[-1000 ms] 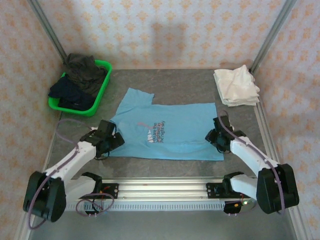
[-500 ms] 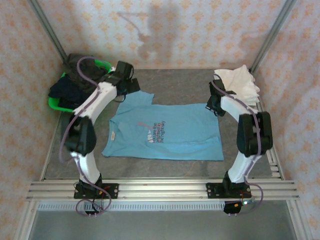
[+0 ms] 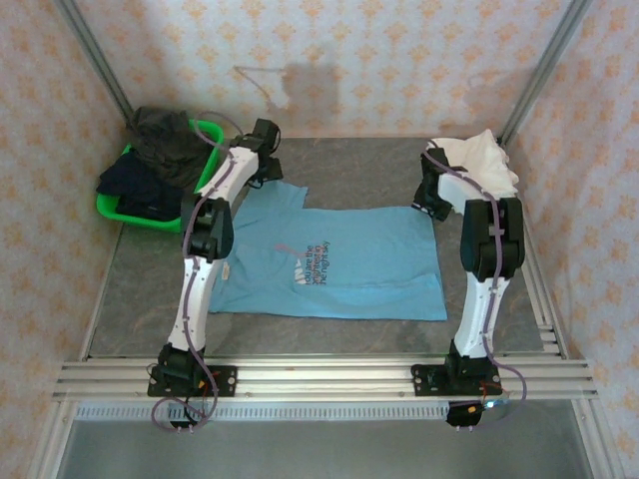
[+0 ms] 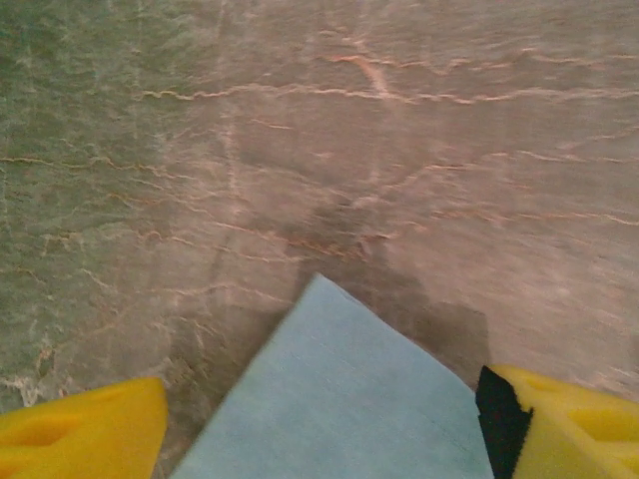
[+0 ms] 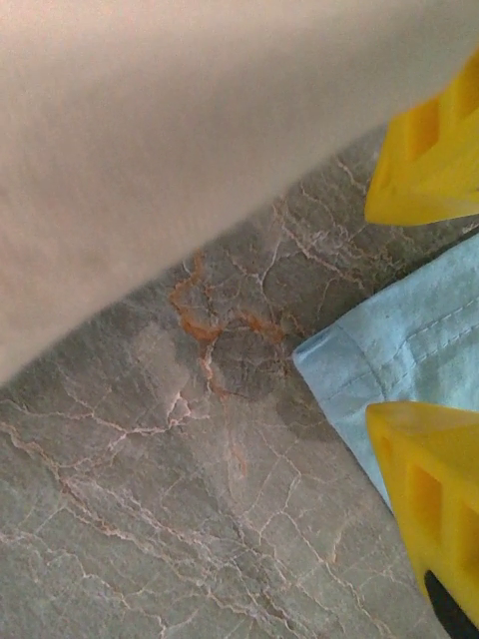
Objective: Fold and stack the t-shirts
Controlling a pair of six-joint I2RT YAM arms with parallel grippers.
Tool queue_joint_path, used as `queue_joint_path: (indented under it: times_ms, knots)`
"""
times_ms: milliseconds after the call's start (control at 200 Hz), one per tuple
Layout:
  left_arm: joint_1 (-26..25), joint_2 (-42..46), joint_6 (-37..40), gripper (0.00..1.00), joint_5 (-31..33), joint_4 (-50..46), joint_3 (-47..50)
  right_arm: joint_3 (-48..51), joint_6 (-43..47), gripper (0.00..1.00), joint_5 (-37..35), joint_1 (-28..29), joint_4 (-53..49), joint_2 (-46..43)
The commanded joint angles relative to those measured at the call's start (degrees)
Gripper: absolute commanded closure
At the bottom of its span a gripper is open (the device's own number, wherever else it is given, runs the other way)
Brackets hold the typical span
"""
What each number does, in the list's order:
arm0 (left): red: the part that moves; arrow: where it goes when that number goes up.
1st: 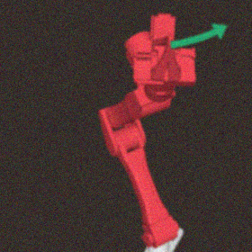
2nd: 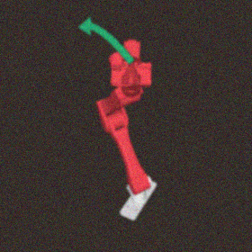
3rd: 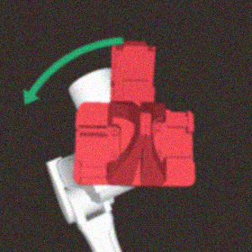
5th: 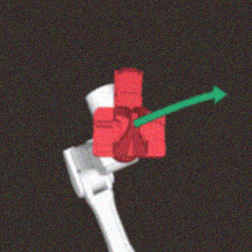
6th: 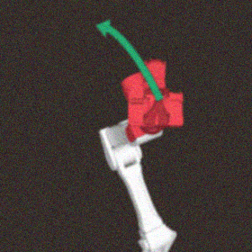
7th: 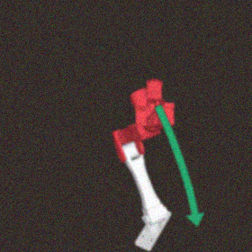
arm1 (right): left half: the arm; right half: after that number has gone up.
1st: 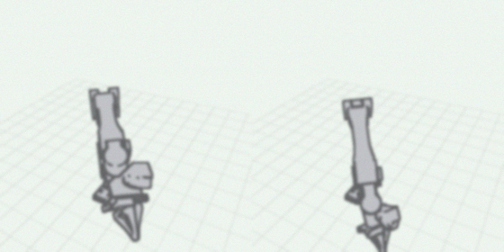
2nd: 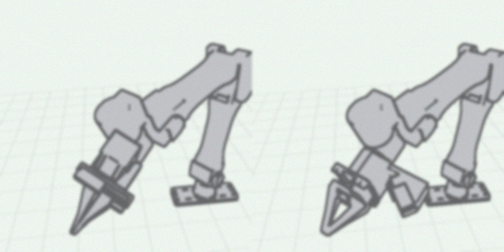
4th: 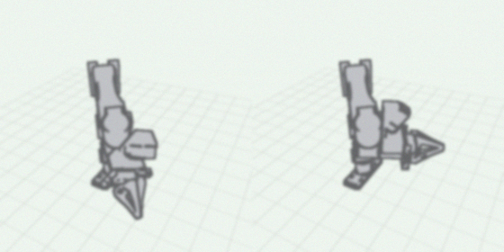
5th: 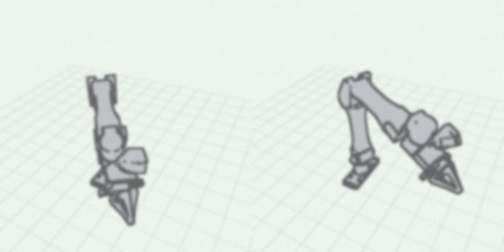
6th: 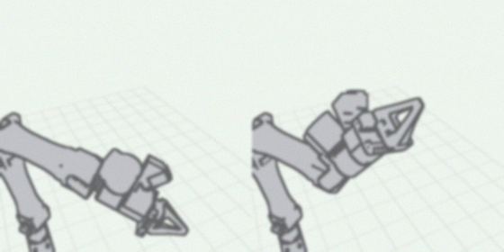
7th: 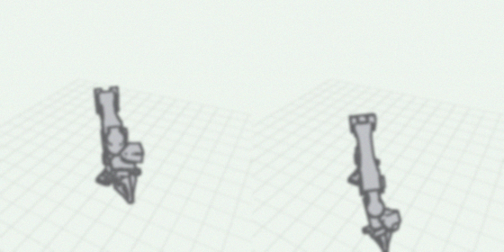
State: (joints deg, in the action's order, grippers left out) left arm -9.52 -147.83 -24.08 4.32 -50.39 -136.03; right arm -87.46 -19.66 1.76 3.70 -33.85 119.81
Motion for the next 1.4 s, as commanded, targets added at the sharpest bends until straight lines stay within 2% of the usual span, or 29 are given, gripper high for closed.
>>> queue_joint_path:
  times_ms: [0, 155, 235, 365, 445, 515, 645, 751, 901, 1001, 1161, 1306, 1396]
  knots:
    - [1.0, -1.2, -0.7, 0.24, 0.2, -1.5, -2.6, -2.8, 0.8, 0.5, 0.0, 0.0, -2.2, 2.1]
    - [1.2, -3.1, -0.8, 0.38, -2.3, -0.8, -2.8, -3.7, 0.4, 0.51, 0.7, 0.0, -2.2, 3.4]
    - [1.2, -3.9, -0.7, 0.49, -3.8, -0.7, -3.5, -3.8, 0.2, 0.54, 1.6, 0.0, -1.8, 3.8]
    - [1.3, -3.8, -0.4, 0.75, -6.3, -0.7, -4.6, -4.0, 0.0, 0.64, 1.7, 0.0, -2.3, 3.8]
    - [1.3, -2.9, -0.3, 0.87, -7.9, -0.4, -4.5, -3.4, 0.0, 0.69, 2.1, -0.1, -1.8, 2.9]
    - [1.2, -1.7, -0.6, 1.0, -8.6, -0.7, -4.5, -3.7, 0.0, 0.77, 1.2, 0.0, -2.1, 2.2]
    - [1.1, 2.5, -0.1, 1.0, -10.6, -0.9, -3.1, -5.4, 0.2, 0.89, 1.3, 0.0, -2.8, 1.2]
    - [1.1, 8.9, 0.5, 1.0, -11.8, 0.7, 1.0, -7.3, 0.9, 1.0, 5.5, 0.1, -2.5, 0.7]
    - [1.1, 19.7, 1.8, 1.0, -12.2, 2.2, 9.1, -4.3, 1.3, 1.0, 4.6, 1.1, -3.1, -4.9]
    - [1.1, 28.8, 2.1, 1.0, -13.0, 6.2, 19.9, 2.5, 0.4, 1.0, 5.1, 1.1, -0.8, -11.3]
    - [1.0, 45.3, 1.7, 1.0, -14.8, 13.7, 42.5, 15.1, -0.7, 1.0, 7.1, 1.3, 2.3, -20.7]
    - [1.0, 60.2, 0.8, 1.0, -10.8, 20.0, 65.5, 27.2, -2.2, 1.0, 6.3, 1.3, 5.0, -28.7]
    - [1.0, 66.1, -0.9, 1.0, -8.5, 24.3, 77.6, 32.6, -3.1, 1.0, 5.8, 1.3, 6.5, -31.6]
